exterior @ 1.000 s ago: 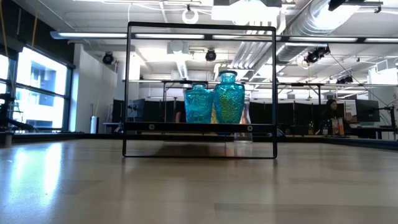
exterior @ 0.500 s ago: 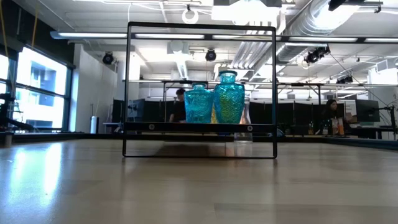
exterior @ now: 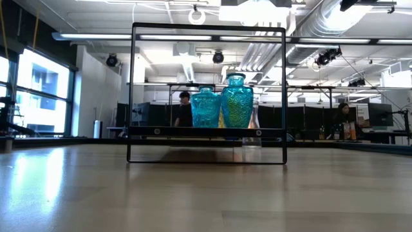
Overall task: Sort vases onto shelf
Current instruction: Put the bottom left yellow flower vase on the shelf aligned with the other yellow flower vase
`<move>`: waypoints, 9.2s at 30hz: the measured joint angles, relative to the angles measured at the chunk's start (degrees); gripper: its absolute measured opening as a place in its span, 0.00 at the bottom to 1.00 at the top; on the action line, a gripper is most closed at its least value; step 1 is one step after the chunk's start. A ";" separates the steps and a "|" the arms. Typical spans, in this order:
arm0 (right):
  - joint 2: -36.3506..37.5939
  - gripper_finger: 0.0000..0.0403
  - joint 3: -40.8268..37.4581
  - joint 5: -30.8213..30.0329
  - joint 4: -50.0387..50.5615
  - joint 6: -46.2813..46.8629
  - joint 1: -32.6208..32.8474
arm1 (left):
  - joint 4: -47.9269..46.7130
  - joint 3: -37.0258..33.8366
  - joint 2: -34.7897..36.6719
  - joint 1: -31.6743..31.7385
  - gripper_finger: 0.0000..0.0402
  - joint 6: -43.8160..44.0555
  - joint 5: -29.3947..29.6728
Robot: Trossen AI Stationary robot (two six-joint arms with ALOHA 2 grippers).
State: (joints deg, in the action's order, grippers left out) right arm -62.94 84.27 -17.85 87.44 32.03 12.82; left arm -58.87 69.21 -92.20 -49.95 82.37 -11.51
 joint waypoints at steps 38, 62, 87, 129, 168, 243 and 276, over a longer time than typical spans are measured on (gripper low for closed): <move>0.00 0.00 0.00 0.00 -0.04 -0.67 0.00 | -2.01 9.85 0.11 0.59 0.36 1.60 -0.68; 0.02 0.00 0.00 -0.66 -0.06 -2.47 0.00 | -28.16 33.26 0.20 12.22 0.36 -7.87 7.46; 0.02 0.00 0.00 -1.27 0.15 -0.57 0.00 | -31.17 37.16 5.31 28.64 0.36 -27.04 9.12; 0.01 0.00 0.00 -2.64 0.13 1.60 -0.01 | -26.06 37.20 0.49 72.05 0.36 -71.59 19.90; 0.00 0.00 0.00 -3.30 0.13 0.59 -0.02 | -19.30 37.17 -14.47 76.56 0.36 -78.76 6.93; 0.02 0.00 0.00 -3.67 -0.24 2.23 -0.02 | -20.49 39.93 -17.68 76.90 0.51 -81.43 14.07; 0.44 0.00 0.00 -6.29 2.61 4.11 -0.02 | -26.12 26.23 -7.87 76.87 0.00 -81.81 16.41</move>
State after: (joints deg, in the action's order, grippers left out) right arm -62.50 84.27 -24.13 90.05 36.14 12.80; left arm -84.99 95.44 -100.08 26.92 0.56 4.90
